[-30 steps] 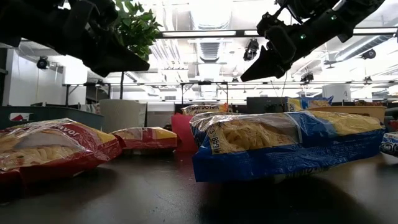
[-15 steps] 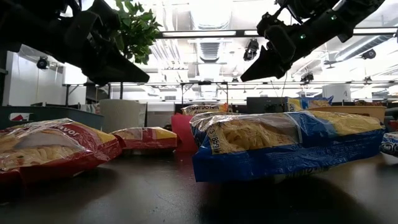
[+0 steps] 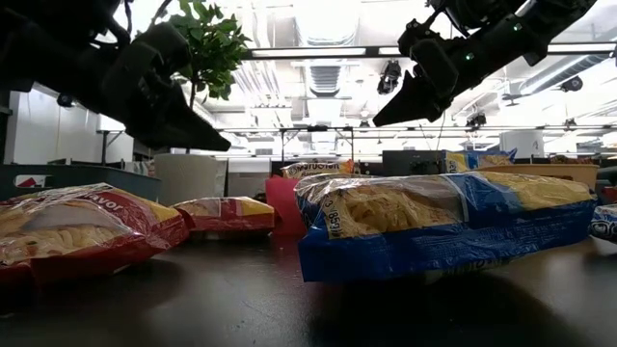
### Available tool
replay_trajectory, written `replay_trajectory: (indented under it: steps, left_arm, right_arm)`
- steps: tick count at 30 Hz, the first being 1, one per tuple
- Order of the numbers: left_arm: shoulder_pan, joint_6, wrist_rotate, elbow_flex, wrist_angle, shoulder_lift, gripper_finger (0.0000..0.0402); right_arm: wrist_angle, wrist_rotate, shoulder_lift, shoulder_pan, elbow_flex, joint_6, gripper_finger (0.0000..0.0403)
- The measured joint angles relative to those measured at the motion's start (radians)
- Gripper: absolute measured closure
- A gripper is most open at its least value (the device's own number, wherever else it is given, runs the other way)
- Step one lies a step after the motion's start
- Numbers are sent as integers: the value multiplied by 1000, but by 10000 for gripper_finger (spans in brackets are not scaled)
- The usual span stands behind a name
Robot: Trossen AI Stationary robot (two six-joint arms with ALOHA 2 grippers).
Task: Sort Maruchan noodles
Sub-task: Put the red noodle pack into the blue bin
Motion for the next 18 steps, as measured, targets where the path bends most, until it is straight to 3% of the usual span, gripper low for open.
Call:
replay_trajectory:
  steps: [18]
  left_arm:
    - [0,-8,0,14,-1,7,401]
  right_arm:
    - [0,0,0,0,0,0,394]
